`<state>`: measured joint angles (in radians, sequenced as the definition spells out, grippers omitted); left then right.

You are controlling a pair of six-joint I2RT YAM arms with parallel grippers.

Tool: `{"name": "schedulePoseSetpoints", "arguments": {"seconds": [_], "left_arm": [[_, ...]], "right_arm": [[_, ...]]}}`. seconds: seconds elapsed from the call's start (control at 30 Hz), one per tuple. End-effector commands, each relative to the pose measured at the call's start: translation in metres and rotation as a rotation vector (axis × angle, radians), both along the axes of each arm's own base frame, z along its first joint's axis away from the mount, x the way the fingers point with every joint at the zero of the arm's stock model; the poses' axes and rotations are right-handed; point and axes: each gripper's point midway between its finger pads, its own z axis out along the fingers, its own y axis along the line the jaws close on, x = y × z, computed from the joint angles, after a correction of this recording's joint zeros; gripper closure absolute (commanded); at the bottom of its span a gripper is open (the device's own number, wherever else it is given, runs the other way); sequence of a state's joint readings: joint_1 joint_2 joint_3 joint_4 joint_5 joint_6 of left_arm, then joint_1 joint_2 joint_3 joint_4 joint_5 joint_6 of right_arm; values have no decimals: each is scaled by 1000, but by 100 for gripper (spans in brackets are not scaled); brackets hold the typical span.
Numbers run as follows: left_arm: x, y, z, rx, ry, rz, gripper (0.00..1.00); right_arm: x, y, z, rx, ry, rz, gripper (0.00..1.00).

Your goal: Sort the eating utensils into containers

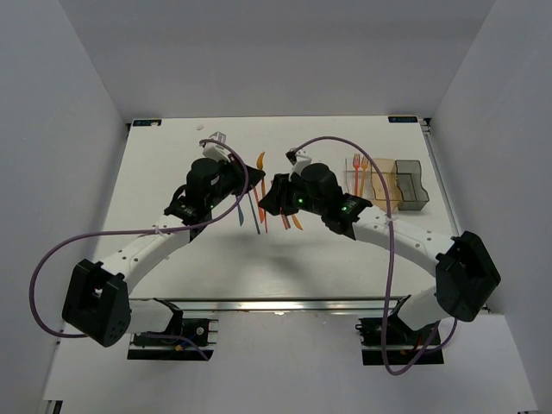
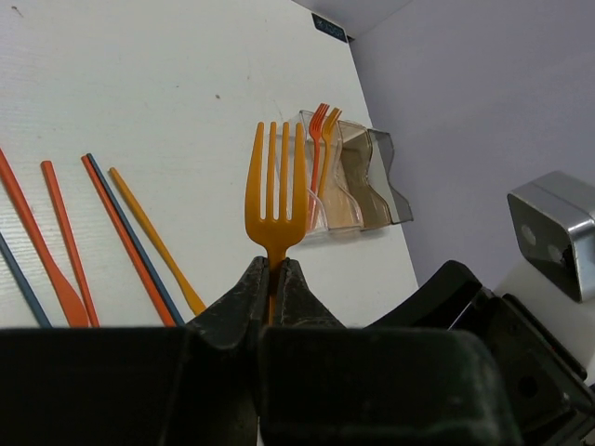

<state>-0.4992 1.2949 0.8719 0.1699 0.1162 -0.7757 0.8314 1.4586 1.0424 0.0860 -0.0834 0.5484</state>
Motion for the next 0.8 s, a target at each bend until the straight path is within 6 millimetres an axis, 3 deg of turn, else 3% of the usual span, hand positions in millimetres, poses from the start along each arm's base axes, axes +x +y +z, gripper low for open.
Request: {"name": "schedulePoseSetpoints", "arguments": {"seconds": [0.0, 0.23, 0.33, 0.37, 0.4, 0.43, 0.47, 0.53, 0.6, 0.63, 0.67, 0.73, 0.77], "left_arm": [[-4, -2, 10, -26, -26, -9, 100], [-7, -5, 13, -44, -25, -28, 100], [-7, -5, 16, -40, -36, -31, 100], [-6, -4, 14, -26, -33, -30, 94], [-5, -3, 11, -12, -27, -22, 81], [0, 5, 10, 27, -1, 29, 30], [4, 13, 9, 73, 1, 64, 3], [11, 48, 7, 208, 68, 232, 2], [7, 75, 18, 301, 71, 325, 2], [-2, 88, 15, 360, 102, 353, 2], [-5, 101, 23, 396, 82, 392, 2], [-22, 114, 35, 412, 50, 393, 2], [-29, 118, 29, 442, 50, 376, 2]], "right_arm": [[17, 10, 34, 72, -68, -42, 53], [43, 15, 23, -4, -101, -98, 72], [48, 16, 30, -3, -129, -101, 95], [50, 13, 31, -7, -136, -109, 100], [53, 9, 32, -11, -139, -123, 100], [55, 2, 27, -45, -134, -139, 100], [64, -12, 23, -68, -130, -172, 100], [87, -52, 16, -143, -149, -271, 100], [101, -94, -5, -261, -124, -352, 100], [111, -119, -14, -325, -119, -418, 100], [127, -159, -22, -388, -108, -491, 100], [144, -212, -33, -466, -98, -611, 100], [149, -226, -36, -508, -108, -625, 100]]}}
